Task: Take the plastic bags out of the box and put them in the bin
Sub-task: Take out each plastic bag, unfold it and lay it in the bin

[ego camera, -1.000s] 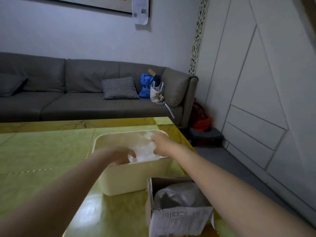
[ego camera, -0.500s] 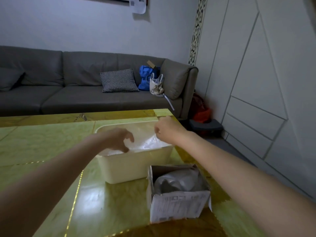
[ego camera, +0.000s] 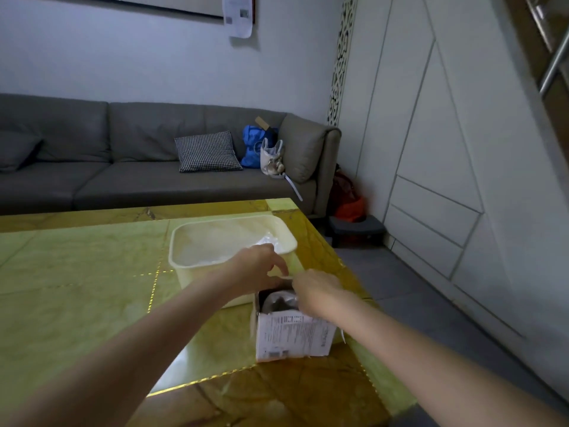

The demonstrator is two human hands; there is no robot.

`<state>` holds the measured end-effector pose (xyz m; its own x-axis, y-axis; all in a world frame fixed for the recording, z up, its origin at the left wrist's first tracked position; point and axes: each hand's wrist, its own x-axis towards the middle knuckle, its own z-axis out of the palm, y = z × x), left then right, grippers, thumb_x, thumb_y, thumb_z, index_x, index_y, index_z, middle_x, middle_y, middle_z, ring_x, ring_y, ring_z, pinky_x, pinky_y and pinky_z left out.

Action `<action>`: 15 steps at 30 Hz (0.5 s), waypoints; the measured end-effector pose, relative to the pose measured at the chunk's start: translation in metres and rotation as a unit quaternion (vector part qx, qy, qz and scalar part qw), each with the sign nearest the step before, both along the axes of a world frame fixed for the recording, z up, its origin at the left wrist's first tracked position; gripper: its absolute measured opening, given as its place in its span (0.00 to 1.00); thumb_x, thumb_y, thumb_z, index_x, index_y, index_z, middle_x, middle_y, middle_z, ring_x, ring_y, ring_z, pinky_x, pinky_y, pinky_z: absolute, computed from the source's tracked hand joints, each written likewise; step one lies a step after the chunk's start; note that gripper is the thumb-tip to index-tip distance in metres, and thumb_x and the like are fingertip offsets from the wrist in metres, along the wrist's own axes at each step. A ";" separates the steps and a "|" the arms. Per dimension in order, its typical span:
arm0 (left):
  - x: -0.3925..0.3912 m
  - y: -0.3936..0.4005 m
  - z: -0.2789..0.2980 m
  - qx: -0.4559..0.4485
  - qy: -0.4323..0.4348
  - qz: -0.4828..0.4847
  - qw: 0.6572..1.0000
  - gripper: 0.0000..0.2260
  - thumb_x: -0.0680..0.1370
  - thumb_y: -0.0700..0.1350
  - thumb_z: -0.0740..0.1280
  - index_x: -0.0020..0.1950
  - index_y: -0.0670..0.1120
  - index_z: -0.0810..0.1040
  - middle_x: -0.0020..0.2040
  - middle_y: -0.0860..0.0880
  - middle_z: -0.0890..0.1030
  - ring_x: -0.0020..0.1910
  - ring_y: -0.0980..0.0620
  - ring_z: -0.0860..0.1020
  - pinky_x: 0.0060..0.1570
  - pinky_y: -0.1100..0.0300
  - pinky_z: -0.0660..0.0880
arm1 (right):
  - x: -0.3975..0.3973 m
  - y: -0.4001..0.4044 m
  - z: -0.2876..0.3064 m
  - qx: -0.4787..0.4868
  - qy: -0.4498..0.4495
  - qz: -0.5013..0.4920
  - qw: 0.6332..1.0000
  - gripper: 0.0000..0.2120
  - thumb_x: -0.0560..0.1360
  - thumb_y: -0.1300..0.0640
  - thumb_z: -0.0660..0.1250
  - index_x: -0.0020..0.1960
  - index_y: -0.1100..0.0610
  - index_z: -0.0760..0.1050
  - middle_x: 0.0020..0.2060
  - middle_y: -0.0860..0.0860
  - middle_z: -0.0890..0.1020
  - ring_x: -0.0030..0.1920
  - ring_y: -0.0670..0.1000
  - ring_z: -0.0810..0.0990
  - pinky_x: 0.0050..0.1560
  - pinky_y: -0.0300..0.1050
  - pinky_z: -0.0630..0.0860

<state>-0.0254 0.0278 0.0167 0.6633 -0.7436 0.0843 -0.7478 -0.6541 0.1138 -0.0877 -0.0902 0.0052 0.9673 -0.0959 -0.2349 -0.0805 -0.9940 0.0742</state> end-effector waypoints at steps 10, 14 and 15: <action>-0.009 -0.007 -0.019 0.065 -0.002 0.035 0.997 0.11 0.78 0.44 0.61 0.54 0.46 0.81 0.49 0.46 0.78 0.46 0.49 0.77 0.41 0.62 0.71 | -0.005 -0.012 -0.001 0.142 -0.071 -0.029 0.987 0.07 0.74 0.56 0.69 0.45 0.58 0.73 0.44 0.53 0.76 0.46 0.55 0.78 0.44 0.47 0.75; -0.008 -0.008 -0.019 0.019 -0.022 0.046 0.999 0.08 0.77 0.43 0.63 0.50 0.45 0.81 0.49 0.47 0.77 0.50 0.49 0.78 0.41 0.65 0.69 | -0.003 -0.018 0.016 0.251 0.001 -0.062 0.966 0.16 0.69 0.47 0.73 0.42 0.57 0.71 0.39 0.51 0.75 0.36 0.50 0.73 0.33 0.41 0.68; -0.008 -0.007 -0.019 0.011 -0.026 0.044 0.999 0.07 0.76 0.43 0.63 0.49 0.45 0.80 0.48 0.48 0.76 0.50 0.49 0.77 0.41 0.65 0.69 | -0.003 -0.019 0.019 0.285 0.004 -0.072 0.956 0.17 0.69 0.45 0.73 0.42 0.57 0.71 0.37 0.52 0.76 0.34 0.49 0.73 0.32 0.41 0.68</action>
